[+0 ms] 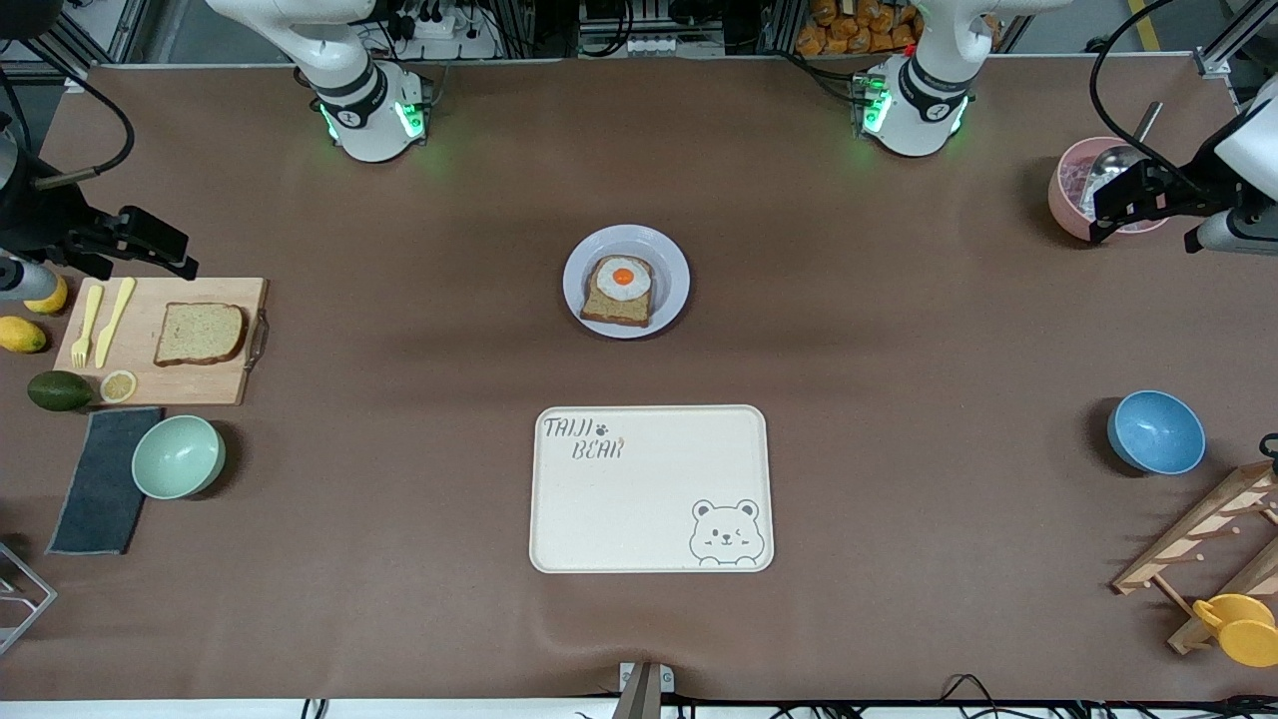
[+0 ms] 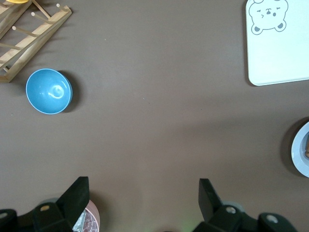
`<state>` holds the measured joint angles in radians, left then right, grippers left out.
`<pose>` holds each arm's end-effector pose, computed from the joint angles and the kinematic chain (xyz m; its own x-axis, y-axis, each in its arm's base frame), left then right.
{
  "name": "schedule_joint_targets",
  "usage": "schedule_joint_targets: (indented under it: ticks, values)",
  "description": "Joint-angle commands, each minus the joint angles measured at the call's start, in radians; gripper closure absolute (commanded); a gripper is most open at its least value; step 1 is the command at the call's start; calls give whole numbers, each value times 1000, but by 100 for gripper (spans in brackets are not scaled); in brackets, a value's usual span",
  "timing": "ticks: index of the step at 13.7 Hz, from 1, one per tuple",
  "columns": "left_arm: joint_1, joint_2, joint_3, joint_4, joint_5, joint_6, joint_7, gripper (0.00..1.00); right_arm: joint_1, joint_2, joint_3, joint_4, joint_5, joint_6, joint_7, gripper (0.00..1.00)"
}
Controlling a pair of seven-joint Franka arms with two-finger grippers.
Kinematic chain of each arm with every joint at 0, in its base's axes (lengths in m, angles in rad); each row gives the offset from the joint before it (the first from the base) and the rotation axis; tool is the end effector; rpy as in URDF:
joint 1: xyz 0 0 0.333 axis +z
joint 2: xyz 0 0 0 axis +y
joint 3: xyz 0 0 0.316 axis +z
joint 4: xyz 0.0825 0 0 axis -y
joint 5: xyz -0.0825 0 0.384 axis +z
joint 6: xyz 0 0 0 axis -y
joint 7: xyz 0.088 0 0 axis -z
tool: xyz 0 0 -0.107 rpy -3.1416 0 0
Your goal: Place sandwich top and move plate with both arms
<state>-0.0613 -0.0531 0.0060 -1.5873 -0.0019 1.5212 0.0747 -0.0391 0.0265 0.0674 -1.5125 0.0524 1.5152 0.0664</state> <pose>0.5321 -0.0296 0.6413 0.9915 -0.1297 -0.0128 -0.1297 -0.9915 0.0032 0.5571 0.0211 0.6325 0.9990 -0.0351 -0.0272 -0.0365 -0.9980 -0.0524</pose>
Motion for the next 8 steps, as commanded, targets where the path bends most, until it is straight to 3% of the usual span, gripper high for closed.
schedule_joint_targets:
  ticks: [1, 8]
  values:
    - [3, -54, -4, -34, 10, -10, 14, 0, 7, -33, -3, -32, -23, 11, -7, 0]
    - [-6, -21, -4, -8, 10, -10, 5, 0, 8, -28, -1, -32, -48, 8, -8, 0]
